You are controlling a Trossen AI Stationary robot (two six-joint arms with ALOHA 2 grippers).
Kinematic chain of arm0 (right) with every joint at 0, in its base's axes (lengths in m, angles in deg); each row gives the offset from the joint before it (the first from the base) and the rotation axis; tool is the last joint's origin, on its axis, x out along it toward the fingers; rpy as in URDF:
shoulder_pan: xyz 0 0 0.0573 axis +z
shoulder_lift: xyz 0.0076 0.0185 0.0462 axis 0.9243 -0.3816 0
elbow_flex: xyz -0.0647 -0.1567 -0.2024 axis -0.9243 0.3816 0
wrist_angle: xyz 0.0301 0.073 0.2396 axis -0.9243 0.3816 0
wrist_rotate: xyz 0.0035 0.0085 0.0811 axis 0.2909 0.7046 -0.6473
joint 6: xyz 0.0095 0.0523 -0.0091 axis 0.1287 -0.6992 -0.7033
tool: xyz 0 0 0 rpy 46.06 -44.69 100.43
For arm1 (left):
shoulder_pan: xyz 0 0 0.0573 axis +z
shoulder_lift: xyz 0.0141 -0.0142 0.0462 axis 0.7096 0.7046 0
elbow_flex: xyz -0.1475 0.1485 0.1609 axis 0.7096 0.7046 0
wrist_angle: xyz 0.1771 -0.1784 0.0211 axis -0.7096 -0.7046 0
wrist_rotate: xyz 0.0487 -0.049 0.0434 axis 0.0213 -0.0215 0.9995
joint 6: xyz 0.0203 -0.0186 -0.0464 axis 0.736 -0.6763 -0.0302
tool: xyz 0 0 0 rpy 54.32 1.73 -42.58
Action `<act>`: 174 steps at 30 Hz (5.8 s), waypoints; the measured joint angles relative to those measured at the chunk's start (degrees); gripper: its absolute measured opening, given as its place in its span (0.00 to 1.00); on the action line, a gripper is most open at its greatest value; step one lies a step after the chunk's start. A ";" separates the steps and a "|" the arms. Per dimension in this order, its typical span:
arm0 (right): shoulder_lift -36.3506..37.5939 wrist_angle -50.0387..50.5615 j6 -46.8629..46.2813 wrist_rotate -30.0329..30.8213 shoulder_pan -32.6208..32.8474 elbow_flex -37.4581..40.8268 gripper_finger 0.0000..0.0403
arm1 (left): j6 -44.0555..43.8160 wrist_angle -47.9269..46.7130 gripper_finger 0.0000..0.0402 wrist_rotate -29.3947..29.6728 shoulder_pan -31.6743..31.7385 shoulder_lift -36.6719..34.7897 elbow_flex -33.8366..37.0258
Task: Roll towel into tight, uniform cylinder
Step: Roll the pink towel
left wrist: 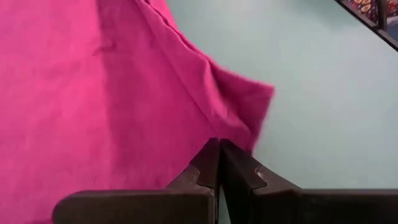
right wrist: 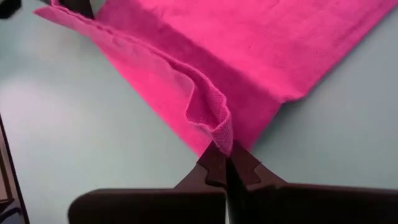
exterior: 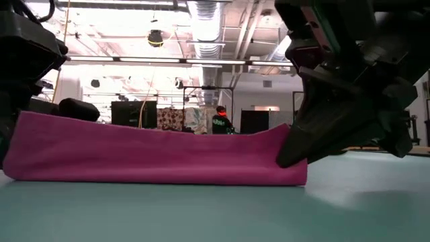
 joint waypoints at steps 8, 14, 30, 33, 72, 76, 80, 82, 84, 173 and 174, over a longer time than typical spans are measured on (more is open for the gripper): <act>0.00 1.51 0.05 -1.02 -0.04 0.00 0.02 | -3.89 -13.76 0.00 1.52 -0.50 -12.34 0.02; 0.00 1.44 0.73 -1.30 -0.45 0.00 0.02 | -1.44 -16.43 0.00 12.03 -5.22 -19.57 0.00; 0.00 1.29 -0.33 -1.58 -0.98 0.00 0.02 | 12.08 8.57 0.00 22.70 -9.09 -0.63 -0.07; 0.00 1.29 -0.70 -1.82 -0.97 0.00 0.02 | 14.18 9.16 0.00 25.96 -10.46 -1.37 -0.07; -0.02 1.01 5.04 -0.74 0.11 0.00 0.11 | 1.42 -2.56 0.00 27.18 -9.50 7.83 -4.85; -0.02 3.12 5.77 2.49 1.20 0.00 0.16 | 0.68 -3.44 0.00 26.73 -9.51 7.84 -4.83; -0.02 5.80 5.71 4.02 2.26 0.02 0.22 | 0.70 -3.59 0.00 26.56 -9.51 7.84 -4.83; -0.02 5.79 5.90 5.24 2.76 0.02 0.26 | 0.67 -3.64 0.00 26.38 -9.51 7.83 -4.81; 0.05 5.73 8.69 6.72 3.35 0.02 0.29 | 0.42 -3.70 0.00 26.16 -9.51 7.83 -4.81; -5.60 -19.27 56.32 0.50 -1.42 12.66 0.05 | -7.99 -1.61 0.00 17.94 -5.78 7.54 -4.66; -5.62 -19.08 56.31 0.31 -1.42 12.48 0.03 | -7.38 -0.74 0.00 17.92 -5.87 6.99 -4.81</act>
